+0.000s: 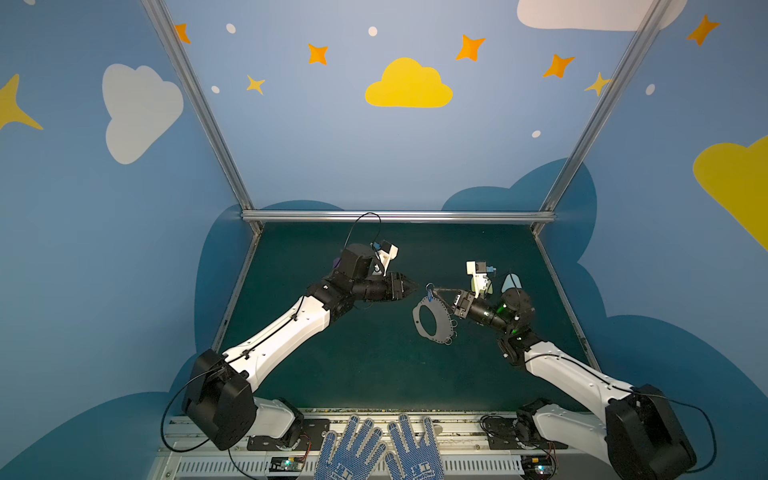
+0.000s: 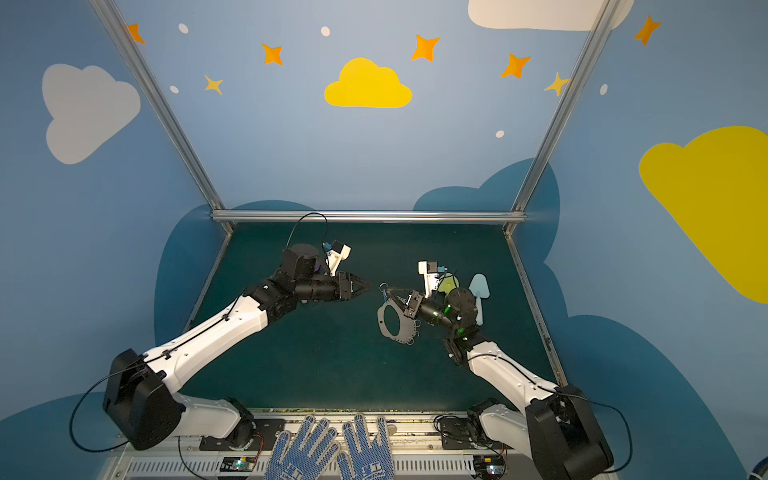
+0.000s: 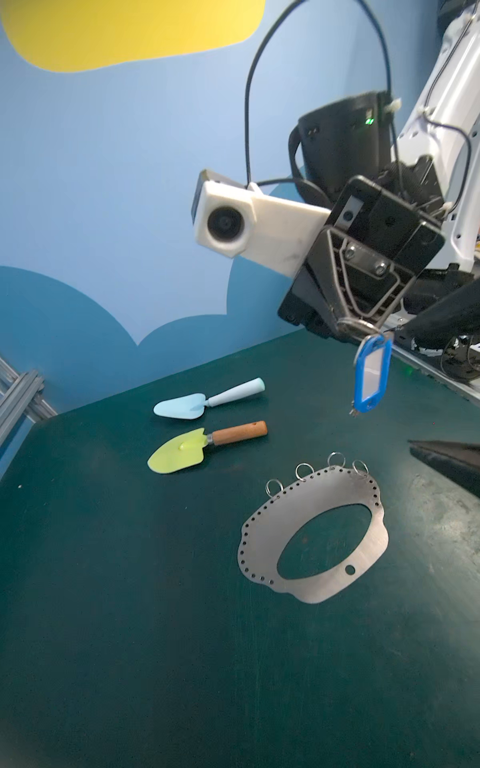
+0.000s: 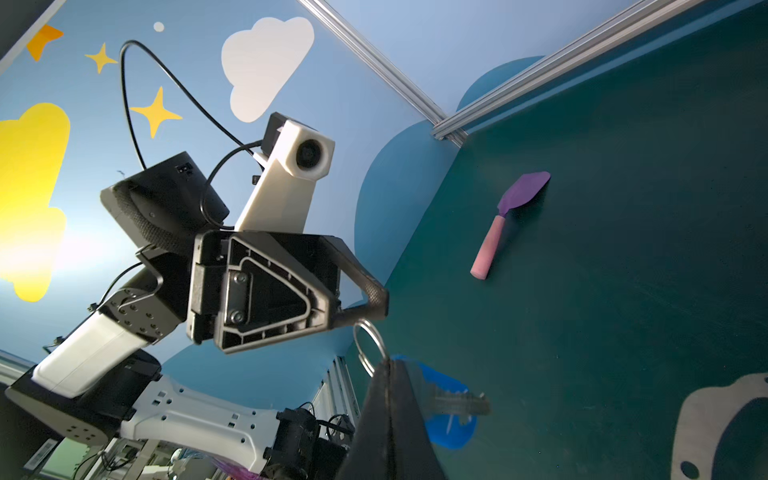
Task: Put the keys on the keyring
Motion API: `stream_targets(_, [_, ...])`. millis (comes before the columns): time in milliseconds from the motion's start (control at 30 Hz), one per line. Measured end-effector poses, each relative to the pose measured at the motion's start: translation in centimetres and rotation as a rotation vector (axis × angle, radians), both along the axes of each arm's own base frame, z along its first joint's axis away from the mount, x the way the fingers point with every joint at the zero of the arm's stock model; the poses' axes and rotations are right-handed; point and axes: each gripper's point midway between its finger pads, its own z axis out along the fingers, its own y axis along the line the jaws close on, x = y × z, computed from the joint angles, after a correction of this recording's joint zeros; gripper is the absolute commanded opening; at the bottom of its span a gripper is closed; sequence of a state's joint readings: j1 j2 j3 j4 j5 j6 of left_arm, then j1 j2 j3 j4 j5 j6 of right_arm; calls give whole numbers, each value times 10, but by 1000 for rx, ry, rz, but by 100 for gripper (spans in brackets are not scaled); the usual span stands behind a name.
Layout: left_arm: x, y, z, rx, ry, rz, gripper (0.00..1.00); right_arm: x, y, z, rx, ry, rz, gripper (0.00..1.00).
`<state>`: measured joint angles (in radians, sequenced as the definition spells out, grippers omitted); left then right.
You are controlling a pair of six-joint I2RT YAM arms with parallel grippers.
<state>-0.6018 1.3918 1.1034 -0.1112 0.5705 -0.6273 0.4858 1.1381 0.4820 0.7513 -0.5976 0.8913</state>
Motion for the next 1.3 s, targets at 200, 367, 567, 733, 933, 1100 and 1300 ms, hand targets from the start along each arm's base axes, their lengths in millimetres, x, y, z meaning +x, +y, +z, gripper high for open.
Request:
stream_targets(200, [4,-11,6,-41,-15,27,39,1,6,0,4,6,-31,0])
stream_targets(367, [2,-18,11,-59,-27,19,36,5,6,-1,8,14,-65,0])
stream_targets(567, [0,-22,14,-72,-39,8,32,10,3,0,18,27,-98,0])
stream_targets(733, [0,-26,8,-65,-29,1,30,11,2,2,28,28,-105,0])
stream_targets(933, [2,-30,9,-64,-30,-2,25,11,3,3,33,30,-104,0])
stream_targets(1100, [3,-31,12,-70,-37,-3,16,10,3,3,35,30,-104,0])
stream_targets(1300, [3,-32,17,-75,-44,-8,11,11,2,8,53,19,-105,0])
